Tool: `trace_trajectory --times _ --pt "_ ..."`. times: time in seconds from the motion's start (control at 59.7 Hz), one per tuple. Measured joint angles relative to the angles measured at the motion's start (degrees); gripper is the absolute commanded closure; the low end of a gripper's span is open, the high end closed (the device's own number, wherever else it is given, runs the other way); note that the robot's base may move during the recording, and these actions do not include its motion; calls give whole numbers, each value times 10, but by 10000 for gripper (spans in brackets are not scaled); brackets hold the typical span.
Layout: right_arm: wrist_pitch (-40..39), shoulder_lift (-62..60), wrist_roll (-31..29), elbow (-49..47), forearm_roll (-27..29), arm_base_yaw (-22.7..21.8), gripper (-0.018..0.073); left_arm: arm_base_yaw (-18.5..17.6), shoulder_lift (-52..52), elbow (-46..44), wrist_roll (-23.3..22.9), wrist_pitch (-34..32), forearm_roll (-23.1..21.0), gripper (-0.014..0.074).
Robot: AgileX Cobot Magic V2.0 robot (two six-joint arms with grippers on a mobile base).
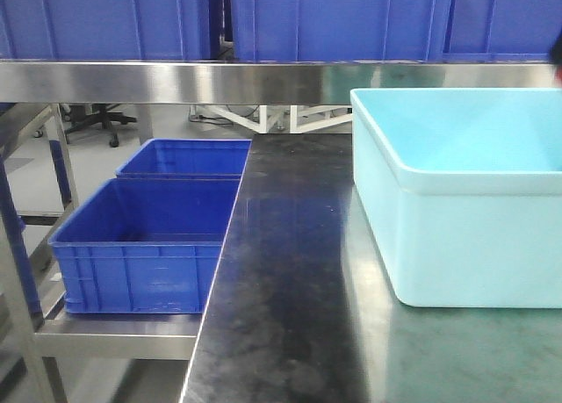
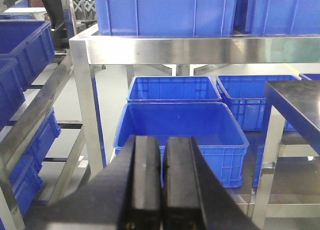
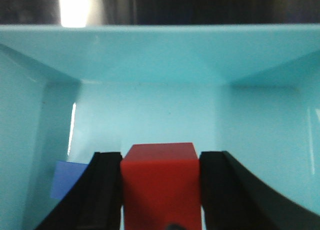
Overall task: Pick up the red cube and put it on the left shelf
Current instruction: 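Close the right gripper on the red cube and lift it, then raise the red cube out of the tub with the right gripper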
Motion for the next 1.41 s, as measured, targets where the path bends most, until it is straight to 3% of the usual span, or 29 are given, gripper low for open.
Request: trace_trajectory --times 0.184,0.603,0.771,1.408 --pt "3 -105 -7 0 1 39 505 0 0 0 0 0 0 495" --pt "32 -190 -12 0 5 266 505 0 0 0 0 0 0 495" --pt "39 -190 -12 5 6 325 505 0 0 0 0 0 0 495" --pt "39 -190 -12 9 7 336 505 0 0 0 0 0 0 495"
